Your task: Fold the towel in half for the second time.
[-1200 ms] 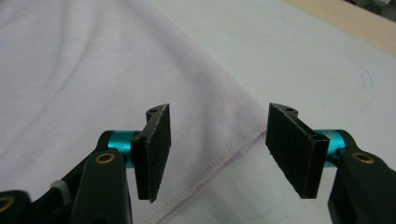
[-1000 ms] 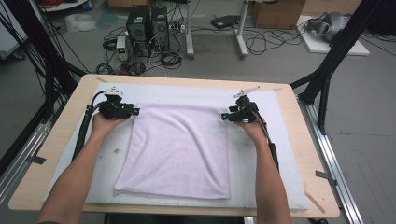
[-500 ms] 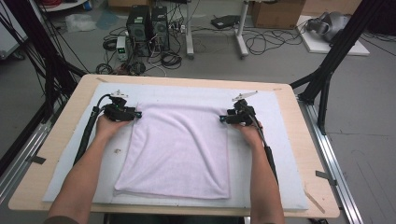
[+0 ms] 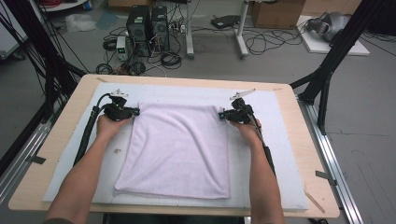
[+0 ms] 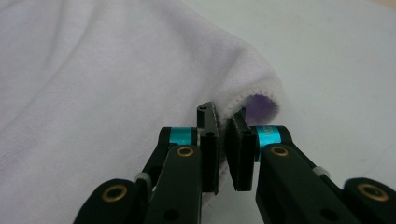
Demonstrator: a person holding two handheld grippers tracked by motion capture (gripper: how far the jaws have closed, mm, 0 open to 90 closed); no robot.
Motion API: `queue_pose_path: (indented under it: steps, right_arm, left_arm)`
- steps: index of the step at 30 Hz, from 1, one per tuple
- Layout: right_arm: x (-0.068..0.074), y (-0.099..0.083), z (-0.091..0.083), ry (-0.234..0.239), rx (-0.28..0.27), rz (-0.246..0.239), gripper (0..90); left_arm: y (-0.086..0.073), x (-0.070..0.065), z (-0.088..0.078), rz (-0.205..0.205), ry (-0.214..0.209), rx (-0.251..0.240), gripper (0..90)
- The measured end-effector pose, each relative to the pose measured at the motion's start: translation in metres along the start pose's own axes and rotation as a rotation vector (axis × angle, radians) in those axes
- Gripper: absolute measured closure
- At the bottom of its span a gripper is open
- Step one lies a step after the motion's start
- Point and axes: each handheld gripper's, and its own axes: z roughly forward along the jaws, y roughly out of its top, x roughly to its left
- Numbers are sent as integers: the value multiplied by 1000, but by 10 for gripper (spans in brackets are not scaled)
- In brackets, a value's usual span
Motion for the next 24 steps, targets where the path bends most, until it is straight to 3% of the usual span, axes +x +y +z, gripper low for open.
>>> queue_pose_path:
  steps: [4, 6, 12, 15, 17, 24]
  right_arm:
    - [3, 5, -17, 14, -43, -23, 851]
    - [7, 7, -26, 26, -51, -39, 852]
    - [26, 12, -58, 92, -91, -76, 850]
    - [39, 7, -71, 111, -99, -91, 850]
    - [47, -1, -75, 120, -77, -107, 848]
    - [74, -38, -74, 162, -18, -113, 808]
  left_arm:
    - [7, -5, -17, 22, -30, -52, 856]
    - [12, -9, -28, 53, -34, -66, 856]
    - [13, -22, -63, 102, -62, -139, 872]
    - [1, -29, -78, 112, -81, -167, 873]
    - [-10, -34, -85, 127, -90, -174, 873]
    - [-54, -48, -91, 142, -133, -120, 872]
